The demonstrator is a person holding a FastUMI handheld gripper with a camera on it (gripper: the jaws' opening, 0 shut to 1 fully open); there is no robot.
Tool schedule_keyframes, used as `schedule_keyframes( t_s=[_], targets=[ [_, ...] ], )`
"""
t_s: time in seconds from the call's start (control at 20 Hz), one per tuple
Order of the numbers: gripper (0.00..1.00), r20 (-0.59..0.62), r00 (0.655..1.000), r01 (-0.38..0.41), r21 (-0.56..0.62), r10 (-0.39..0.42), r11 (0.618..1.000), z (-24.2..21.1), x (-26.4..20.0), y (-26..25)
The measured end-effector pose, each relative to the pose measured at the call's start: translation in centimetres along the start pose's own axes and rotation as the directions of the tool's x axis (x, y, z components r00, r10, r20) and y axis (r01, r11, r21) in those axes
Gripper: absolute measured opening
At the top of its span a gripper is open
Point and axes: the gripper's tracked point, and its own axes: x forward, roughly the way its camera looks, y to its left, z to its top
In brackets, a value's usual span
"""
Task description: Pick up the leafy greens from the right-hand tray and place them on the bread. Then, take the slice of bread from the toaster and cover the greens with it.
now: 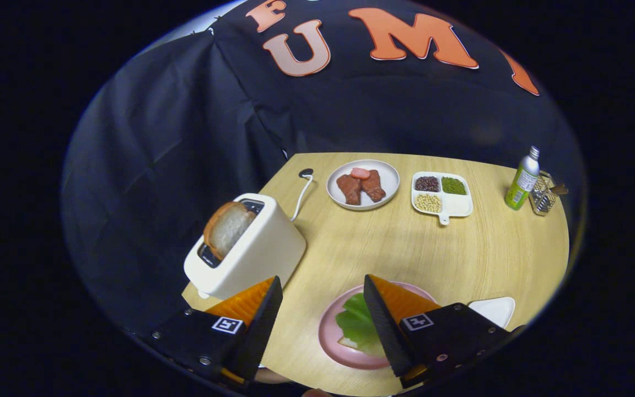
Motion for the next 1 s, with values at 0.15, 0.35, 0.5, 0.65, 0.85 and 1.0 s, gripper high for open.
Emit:
schedule_keyframes(
  t_s=[0.15,0.35,0.5,0.65,0.85,1.0],
  targets=[
    [0.93,-0.010,0.998,-0.056,0.024,0.056,0.998,2.4,0.8,4.0],
    [0.93,-0.042,0.995,-0.087,0.020,0.088,0.996,4.5,3.1,8.2],
    [0.93,-0.080,0.992,-0.099,0.000,0.099,0.995,5.1,5.1,10.8],
    [0.94,-0.132,0.987,-0.097,-0.003,0.095,0.995,4.4,7.0,12.6],
    [0.87,-0.189,0.978,-0.087,0.036,0.092,0.996,3.6,9.2,13.3],
    [0.74,-0.226,0.971,-0.072,0.031,0.077,0.997,2.8,10.6,13.2]
  ],
)
